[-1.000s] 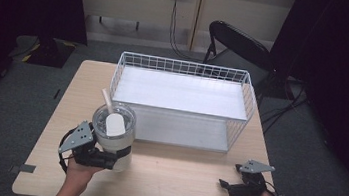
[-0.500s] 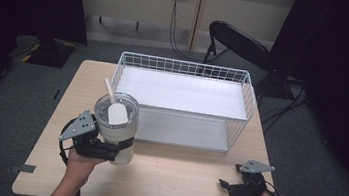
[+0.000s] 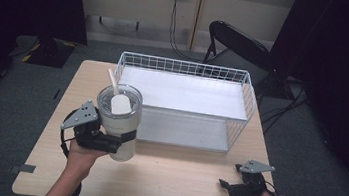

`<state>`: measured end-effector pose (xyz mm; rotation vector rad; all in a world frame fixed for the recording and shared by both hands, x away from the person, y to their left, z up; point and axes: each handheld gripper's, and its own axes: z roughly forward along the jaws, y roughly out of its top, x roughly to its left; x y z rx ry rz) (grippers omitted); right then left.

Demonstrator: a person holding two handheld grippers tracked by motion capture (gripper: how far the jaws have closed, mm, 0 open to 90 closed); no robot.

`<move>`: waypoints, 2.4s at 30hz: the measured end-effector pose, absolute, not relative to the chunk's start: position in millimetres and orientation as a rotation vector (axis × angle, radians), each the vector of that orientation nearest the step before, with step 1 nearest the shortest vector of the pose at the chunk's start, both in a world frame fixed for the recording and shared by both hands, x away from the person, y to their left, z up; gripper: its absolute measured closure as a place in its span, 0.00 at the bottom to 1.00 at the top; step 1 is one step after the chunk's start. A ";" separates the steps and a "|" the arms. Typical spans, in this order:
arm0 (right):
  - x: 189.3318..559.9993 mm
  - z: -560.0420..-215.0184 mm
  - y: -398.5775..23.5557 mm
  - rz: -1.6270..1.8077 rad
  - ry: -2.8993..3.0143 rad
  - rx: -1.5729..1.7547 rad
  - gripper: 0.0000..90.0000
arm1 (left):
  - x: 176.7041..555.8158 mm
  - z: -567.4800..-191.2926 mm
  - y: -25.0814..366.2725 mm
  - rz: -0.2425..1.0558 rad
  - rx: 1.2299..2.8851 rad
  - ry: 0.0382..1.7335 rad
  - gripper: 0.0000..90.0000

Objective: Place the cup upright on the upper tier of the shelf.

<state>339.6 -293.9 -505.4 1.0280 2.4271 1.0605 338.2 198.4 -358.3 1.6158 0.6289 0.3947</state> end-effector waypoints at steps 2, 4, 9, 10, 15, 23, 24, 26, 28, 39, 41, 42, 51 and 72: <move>339.6 -505.4 -294.0 1.060 2.427 1.028 0.12 | 339.3 -353.9 197.5 0.398 1.621 0.627 0.08; 339.6 -505.4 -293.9 1.061 2.427 1.028 0.12 | 340.9 -349.7 197.0 0.397 1.623 0.620 0.08; 339.6 -505.4 -294.0 1.061 2.427 1.028 0.12 | 344.7 -342.0 194.6 0.387 1.623 0.630 0.08; 339.6 -505.4 -294.0 1.061 2.427 1.028 0.12 | 345.4 -341.2 193.8 0.382 1.616 0.633 0.08; 339.6 -505.4 -294.0 1.061 2.427 1.028 0.12 | 348.3 -334.8 192.3 0.379 1.627 0.640 0.08; 339.5 -505.6 -294.0 1.061 2.428 1.028 0.12 | 353.0 -322.2 190.0 0.372 1.638 0.633 0.08; 339.5 -505.6 -294.0 1.061 2.428 1.028 0.12 | 353.7 -320.2 189.9 0.375 1.641 0.631 0.08; 339.5 -505.6 -294.0 1.062 2.428 1.028 0.12 | 354.6 -316.9 189.2 0.377 1.636 0.633 0.08; 339.5 -505.6 -294.0 1.062 2.428 1.028 0.12 | 356.0 -312.8 188.5 0.376 1.630 0.633 0.08; 339.5 -505.6 -294.0 1.062 2.428 1.027 0.12 | 361.1 -294.5 184.1 0.387 1.632 0.626 0.08; 339.5 -505.6 -294.0 1.062 2.428 1.028 0.12 | 363.6 -290.5 182.3 0.388 1.629 0.621 0.08; 339.5 -505.6 -294.0 1.061 2.428 1.029 0.12 | 364.2 -288.7 181.6 0.391 1.627 0.621 0.08; 339.6 -505.6 -294.1 1.063 2.427 1.026 0.12 | 371.6 -279.4 177.3 0.396 1.625 0.627 0.08; 339.7 -505.6 -294.1 1.064 2.428 1.027 0.12 | 386.5 -248.5 165.7 0.404 1.622 0.623 0.08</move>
